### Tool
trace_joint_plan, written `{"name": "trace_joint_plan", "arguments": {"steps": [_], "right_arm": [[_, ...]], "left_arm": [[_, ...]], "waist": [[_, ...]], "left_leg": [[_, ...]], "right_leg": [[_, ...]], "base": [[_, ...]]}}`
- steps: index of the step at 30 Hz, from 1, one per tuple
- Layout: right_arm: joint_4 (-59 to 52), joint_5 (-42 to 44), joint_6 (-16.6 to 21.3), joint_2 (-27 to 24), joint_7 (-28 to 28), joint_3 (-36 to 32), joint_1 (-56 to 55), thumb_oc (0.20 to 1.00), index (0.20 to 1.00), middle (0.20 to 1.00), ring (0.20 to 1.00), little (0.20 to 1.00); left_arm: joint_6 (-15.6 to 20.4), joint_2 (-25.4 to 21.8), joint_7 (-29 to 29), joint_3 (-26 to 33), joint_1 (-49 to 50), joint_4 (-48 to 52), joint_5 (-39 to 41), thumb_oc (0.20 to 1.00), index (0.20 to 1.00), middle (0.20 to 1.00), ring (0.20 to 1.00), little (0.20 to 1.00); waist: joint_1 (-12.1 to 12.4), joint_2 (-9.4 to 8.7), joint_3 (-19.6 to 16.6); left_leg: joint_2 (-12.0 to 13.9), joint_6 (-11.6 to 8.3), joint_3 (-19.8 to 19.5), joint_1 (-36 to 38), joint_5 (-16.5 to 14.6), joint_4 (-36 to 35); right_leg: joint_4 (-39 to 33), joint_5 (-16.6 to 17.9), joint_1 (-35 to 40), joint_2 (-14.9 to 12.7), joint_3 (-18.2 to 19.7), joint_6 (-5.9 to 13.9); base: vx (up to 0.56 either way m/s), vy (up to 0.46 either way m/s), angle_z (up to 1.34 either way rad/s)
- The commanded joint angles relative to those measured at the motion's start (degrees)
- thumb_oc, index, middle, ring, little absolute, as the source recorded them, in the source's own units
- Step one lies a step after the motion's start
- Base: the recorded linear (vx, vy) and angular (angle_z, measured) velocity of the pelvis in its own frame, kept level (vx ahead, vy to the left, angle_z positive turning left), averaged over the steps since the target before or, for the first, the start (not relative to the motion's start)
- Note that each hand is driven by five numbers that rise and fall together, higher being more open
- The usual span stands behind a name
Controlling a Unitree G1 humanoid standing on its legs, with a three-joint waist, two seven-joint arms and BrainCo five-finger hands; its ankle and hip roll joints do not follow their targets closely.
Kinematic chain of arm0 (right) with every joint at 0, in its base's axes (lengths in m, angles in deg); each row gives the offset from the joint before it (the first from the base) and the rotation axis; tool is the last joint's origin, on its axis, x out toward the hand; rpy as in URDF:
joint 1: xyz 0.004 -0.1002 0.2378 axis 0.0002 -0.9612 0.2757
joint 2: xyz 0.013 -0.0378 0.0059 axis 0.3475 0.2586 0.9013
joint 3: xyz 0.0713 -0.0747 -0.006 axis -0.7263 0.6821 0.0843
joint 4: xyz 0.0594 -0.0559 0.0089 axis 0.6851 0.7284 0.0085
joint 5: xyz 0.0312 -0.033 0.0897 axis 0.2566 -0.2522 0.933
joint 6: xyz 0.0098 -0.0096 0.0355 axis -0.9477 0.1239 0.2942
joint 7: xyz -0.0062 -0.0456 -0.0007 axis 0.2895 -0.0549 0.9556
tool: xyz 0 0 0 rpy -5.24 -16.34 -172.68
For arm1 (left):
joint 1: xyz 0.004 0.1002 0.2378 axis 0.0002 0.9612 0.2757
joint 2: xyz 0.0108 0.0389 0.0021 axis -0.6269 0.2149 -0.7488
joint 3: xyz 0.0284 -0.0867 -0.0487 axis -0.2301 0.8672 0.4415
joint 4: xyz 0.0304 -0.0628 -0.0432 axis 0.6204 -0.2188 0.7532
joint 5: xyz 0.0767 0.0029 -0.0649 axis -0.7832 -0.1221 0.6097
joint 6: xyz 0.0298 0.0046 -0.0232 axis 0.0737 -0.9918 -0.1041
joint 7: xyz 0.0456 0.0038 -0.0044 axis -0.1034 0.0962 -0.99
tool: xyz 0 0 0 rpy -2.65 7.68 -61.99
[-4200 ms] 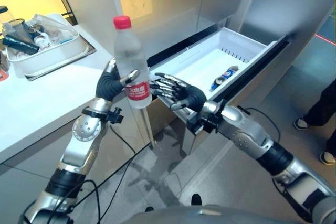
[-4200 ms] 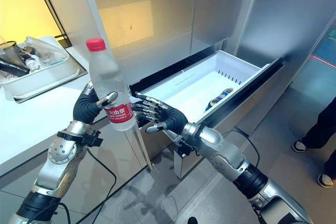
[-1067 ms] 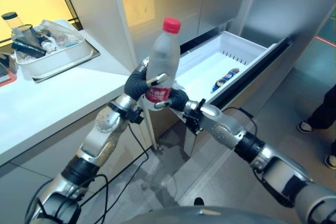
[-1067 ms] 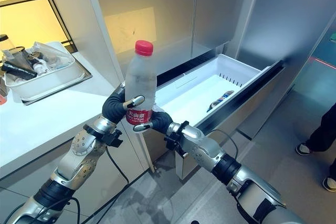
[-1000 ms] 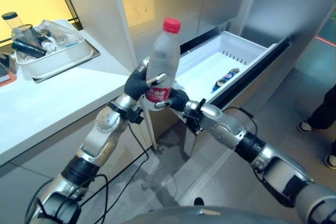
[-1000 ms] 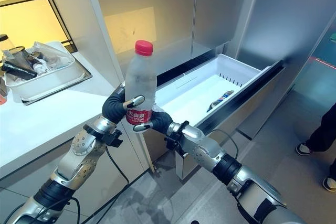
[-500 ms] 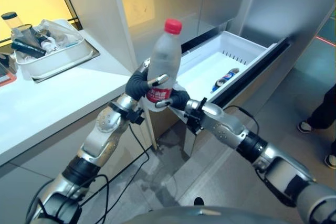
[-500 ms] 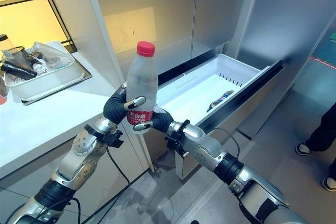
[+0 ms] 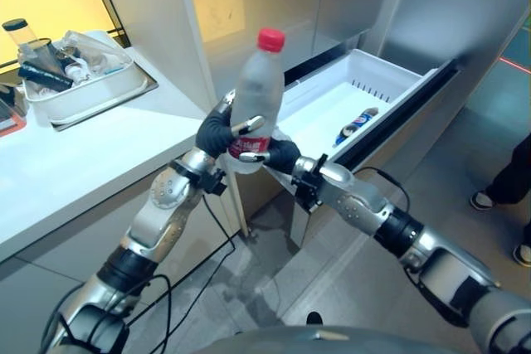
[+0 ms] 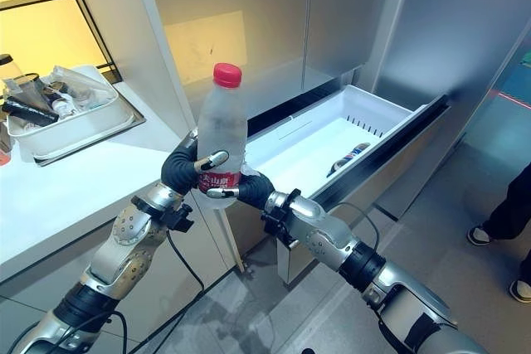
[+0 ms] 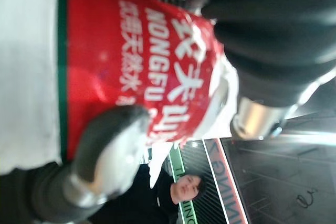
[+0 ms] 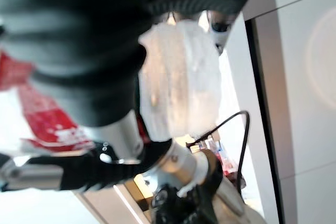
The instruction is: Take the drinks into the refrigerator
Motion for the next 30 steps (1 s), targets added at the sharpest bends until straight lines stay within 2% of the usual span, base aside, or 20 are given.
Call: {"name": "trace_joint_plan", "arguments": {"steps": [1, 9, 10, 11, 20, 30], "right_arm": [[-0.9, 5.8, 5.2, 5.2, 0.1, -6.6, 11.7, 0.200, 0.200, 0.200, 0.200, 0.200], [-1.4, 8.0, 4.9, 6.4, 0.2, -6.6, 9.5, 0.200, 0.200, 0.200, 0.200, 0.200], [-1.9, 8.5, 4.8, 6.6, 0.2, -6.6, 9.1, 0.200, 0.200, 0.200, 0.200, 0.200], [-1.9, 8.8, 4.8, 6.7, 0.2, -6.7, 8.7, 0.200, 0.200, 0.200, 0.200, 0.200], [-3.1, 11.7, 5.0, 6.3, 0.2, -8.2, 6.4, 0.200, 0.200, 0.200, 0.200, 0.200], [-5.0, 14.3, 6.4, 5.8, -0.1, -12.3, 2.8, 0.200, 0.200, 0.200, 0.200, 0.200]], "left_arm": [[3.0, 0.7, 2.3, -2.8, -6.0, 4.3, 2.1, 0.200, 0.200, 0.200, 0.200, 0.200], [2.2, 1.4, 2.8, -3.4, -4.7, 4.1, 2.8, 0.200, 0.200, 0.200, 0.200, 0.200], [1.8, 1.5, 3.1, -3.7, -4.5, 3.9, 3.1, 0.492, 0.492, 0.492, 0.492, 0.492], [1.7, 1.6, 3.1, -3.8, -4.3, 3.8, 3.1, 1.000, 1.000, 1.000, 1.000, 1.000], [1.1, 1.6, 3.1, -3.0, -2.4, 3.4, 3.5, 1.000, 1.000, 1.000, 1.000, 1.000], [0.9, 1.2, 3.8, 0.6, 2.3, 3.8, 4.3, 1.000, 1.000, 1.000, 1.000, 1.000]], "waist": [[0.4, -2.23, -0.7], [0.4, -2.05, -0.5], [0.3, -1.97, -0.5], [0.3, -1.97, -0.5], [0.4, -1.95, -0.3], [0.5, -1.94, -0.2]], "left_leg": [[-2.8, 3.44, -0.9, 0.9, -6.3, 2.5], [-2.9, 3.56, -1.0, 0.8, -6.4, 2.6], [-2.9, 3.57, -1.0, 0.8, -6.3, 2.6], [-2.9, 3.60, -1.0, 0.8, -6.4, 2.6], [-2.9, 3.61, -1.1, 0.8, -6.3, 2.6], [-2.8, 3.55, -1.2, 0.7, -6.3, 2.8]], "right_leg": [[2.1, -8.7, 5.7, -1.2, 0.4, 2.37], [2.2, -8.7, 5.6, -1.3, 0.4, 2.35], [2.2, -8.7, 5.6, -1.3, 0.4, 2.35], [2.2, -8.7, 5.6, -1.3, 0.4, 2.33], [2.3, -8.8, 5.6, -1.3, 0.3, 2.33], [2.4, -8.9, 5.5, -1.2, 0.1, 2.22]], "base": [[0.00, 0.000, 0.00], [0.00, 0.000, 0.00], [0.00, 0.000, 0.00], [0.00, 0.000, 0.00], [0.00, 0.000, 0.00], [0.00, 0.000, 0.00]]}}
